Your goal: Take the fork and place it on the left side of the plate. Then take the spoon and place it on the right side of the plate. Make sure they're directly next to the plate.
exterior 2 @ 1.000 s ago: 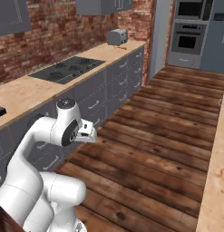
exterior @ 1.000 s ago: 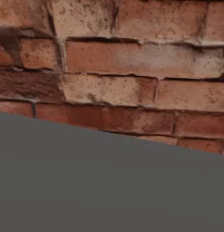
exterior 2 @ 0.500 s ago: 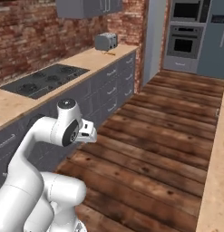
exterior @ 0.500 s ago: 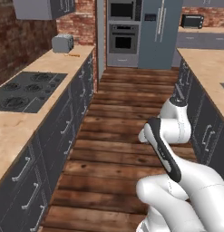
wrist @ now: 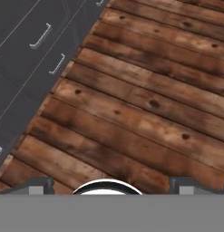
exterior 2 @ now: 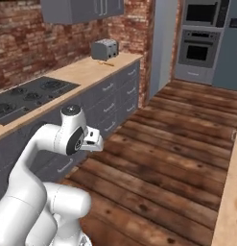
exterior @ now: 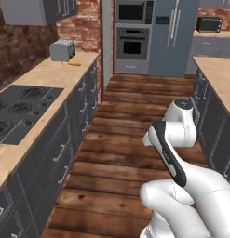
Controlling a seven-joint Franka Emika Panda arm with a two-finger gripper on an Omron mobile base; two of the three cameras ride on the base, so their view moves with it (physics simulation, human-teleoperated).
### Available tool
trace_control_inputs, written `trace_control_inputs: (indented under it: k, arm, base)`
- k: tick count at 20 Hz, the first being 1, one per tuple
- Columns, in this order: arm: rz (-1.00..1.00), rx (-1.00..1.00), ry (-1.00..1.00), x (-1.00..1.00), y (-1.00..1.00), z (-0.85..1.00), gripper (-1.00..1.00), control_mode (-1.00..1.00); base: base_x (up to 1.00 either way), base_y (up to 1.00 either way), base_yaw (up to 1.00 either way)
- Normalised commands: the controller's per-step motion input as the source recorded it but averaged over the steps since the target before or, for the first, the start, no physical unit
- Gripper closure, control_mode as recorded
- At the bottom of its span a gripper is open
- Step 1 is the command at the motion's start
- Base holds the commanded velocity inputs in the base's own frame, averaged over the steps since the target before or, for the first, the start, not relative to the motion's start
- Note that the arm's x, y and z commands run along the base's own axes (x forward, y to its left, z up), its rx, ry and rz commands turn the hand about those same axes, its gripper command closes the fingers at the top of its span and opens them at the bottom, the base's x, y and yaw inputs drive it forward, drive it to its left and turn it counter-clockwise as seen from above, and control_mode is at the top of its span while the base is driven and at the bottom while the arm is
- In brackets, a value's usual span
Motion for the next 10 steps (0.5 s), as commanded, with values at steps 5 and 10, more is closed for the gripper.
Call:
trace_control_inputs:
  k: [5,10]
  arm:
    - [0.00,0.00,0.00,0.00,0.00,0.00,-1.00,1.00]
    - [0.00,0.00,0.00,0.00,0.00,0.00,-1.00,1.00]
  base:
    - [1.00,-0.15,0.10]
    - [1.00,-0.15,0.12]
